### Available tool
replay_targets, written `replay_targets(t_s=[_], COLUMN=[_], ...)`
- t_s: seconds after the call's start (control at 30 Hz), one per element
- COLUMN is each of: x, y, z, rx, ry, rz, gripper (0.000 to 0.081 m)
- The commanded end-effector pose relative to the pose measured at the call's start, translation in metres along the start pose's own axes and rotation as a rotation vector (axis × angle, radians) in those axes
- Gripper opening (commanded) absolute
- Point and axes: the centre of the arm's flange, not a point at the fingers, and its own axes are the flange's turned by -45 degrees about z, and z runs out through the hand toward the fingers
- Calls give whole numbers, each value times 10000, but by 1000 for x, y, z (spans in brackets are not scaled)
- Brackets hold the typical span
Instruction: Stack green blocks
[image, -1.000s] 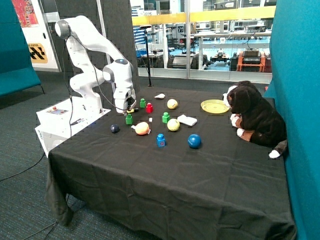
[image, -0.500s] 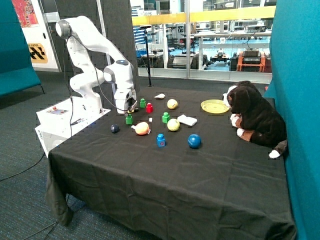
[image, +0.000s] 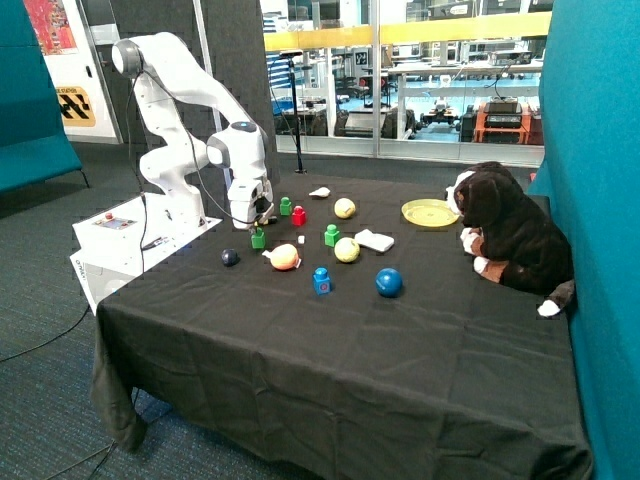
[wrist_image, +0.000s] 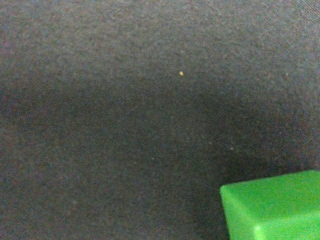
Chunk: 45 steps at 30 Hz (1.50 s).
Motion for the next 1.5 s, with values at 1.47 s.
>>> replay_targets(t_s=[1.47], x=[-4], y=[-1], z=[3], rx=[21], ry=[-18], rz=[177], gripper=[385])
